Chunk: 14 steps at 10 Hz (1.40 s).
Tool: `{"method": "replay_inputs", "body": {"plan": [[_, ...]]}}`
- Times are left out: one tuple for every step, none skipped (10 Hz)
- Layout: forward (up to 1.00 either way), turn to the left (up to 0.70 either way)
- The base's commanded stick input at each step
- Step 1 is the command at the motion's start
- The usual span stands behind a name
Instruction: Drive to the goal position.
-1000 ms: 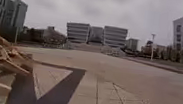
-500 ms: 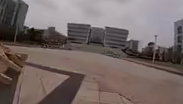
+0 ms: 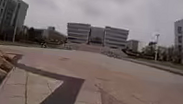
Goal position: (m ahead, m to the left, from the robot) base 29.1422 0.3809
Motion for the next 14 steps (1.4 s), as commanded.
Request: {"method": "replay_inputs", "body": {"plan": [[1.00,0.00],[1.00,0.00],[1.00,0.00],[1.00,0.00],[1.00,0.00],[1.00,0.00],[1.00,0.00],[1.00,0.00],[1.00,0.00],[1.00,0.00],[1.00,0.00],[1.00,0.00],[1.00,0.00],[1.00,0.00]]}}
